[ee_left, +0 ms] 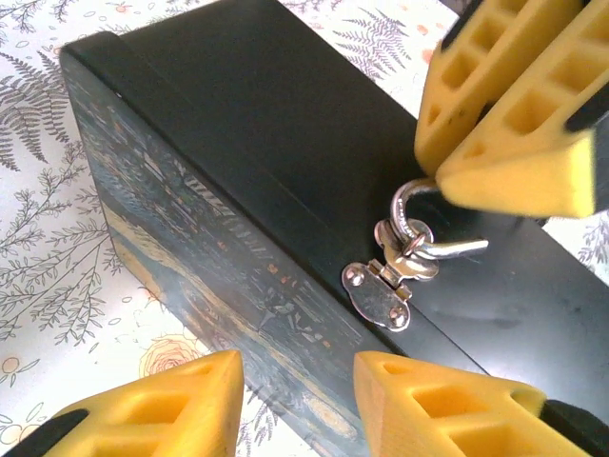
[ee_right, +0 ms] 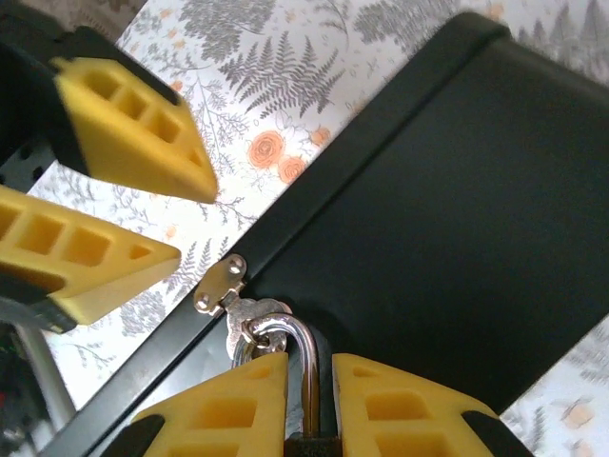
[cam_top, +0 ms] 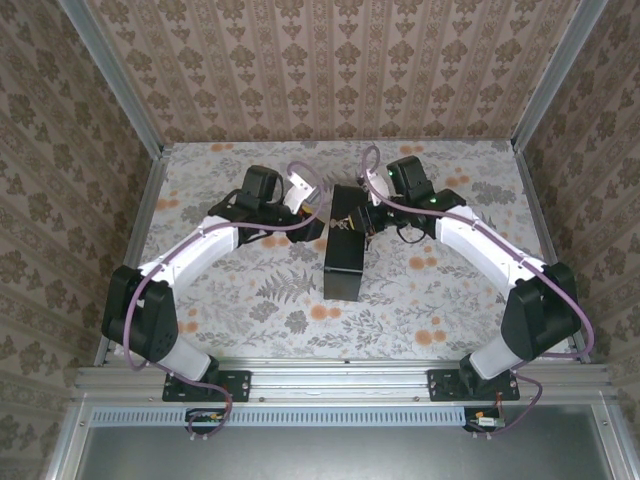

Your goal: Unlock the padlock with the key

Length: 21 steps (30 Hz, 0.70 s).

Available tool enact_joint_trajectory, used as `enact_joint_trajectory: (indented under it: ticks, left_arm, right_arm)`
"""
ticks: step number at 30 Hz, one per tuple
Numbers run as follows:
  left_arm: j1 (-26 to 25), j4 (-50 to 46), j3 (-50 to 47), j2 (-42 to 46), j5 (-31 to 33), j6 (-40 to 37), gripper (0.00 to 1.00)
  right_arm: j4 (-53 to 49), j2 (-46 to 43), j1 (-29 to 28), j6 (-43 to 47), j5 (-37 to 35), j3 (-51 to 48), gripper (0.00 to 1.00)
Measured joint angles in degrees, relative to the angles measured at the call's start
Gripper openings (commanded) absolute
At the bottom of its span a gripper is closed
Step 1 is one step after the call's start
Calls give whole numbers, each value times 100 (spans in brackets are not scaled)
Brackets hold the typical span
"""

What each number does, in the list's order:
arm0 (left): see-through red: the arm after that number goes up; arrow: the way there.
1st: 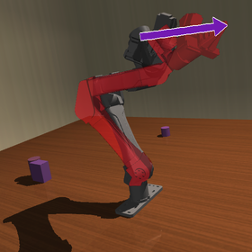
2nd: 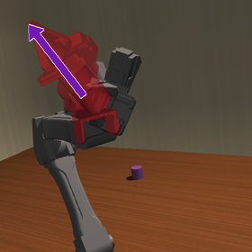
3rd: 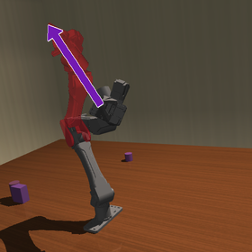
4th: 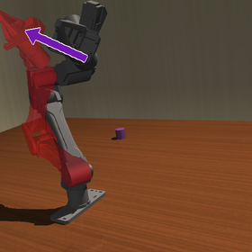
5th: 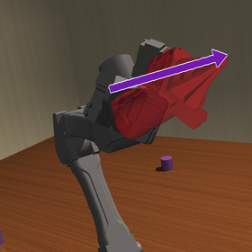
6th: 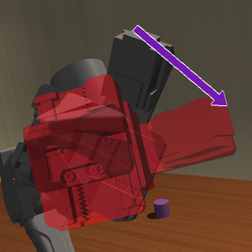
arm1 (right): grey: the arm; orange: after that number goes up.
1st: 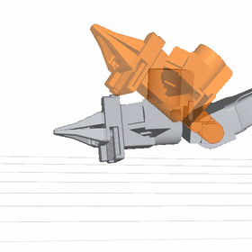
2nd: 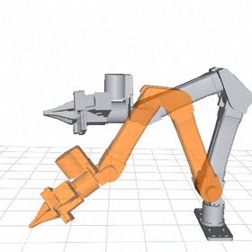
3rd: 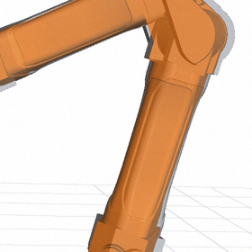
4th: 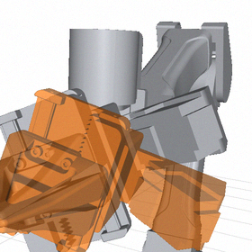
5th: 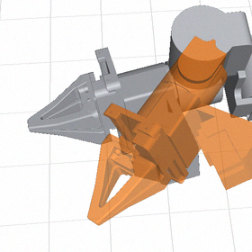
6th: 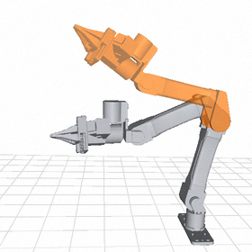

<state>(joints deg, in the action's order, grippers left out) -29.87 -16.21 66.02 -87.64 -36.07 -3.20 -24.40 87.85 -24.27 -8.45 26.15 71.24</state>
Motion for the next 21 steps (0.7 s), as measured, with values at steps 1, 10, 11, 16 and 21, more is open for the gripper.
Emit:
enact_joint_trajectory:
  ticks: [1, 10, 11, 16, 21]
  left_arm:
    - [-9, 17, 22, -11, -13, 72, 43]
    - [-278, 26, 85, -90, 125, 308, 40]
    - [-278, 24, 87, -87, 153, 330, 39]
    - [-275, 120, 0, -15, 186, 466, 34]
    - [-273, 319, -118, 17, 138, 592, 32]
  right_arm:
    - [111, -42, -7, -326, -4, -85, 0]
    - [1143, -450, -518, -2721, -1080, -743, 0]
    - [1209, -474, -616, -2896, -1307, -778, 0]
    - [1561, -669, -994, -3620, -2232, -1080, 0]
    - [1805, -730, -1362, -4282, -3152, -1241, 0]
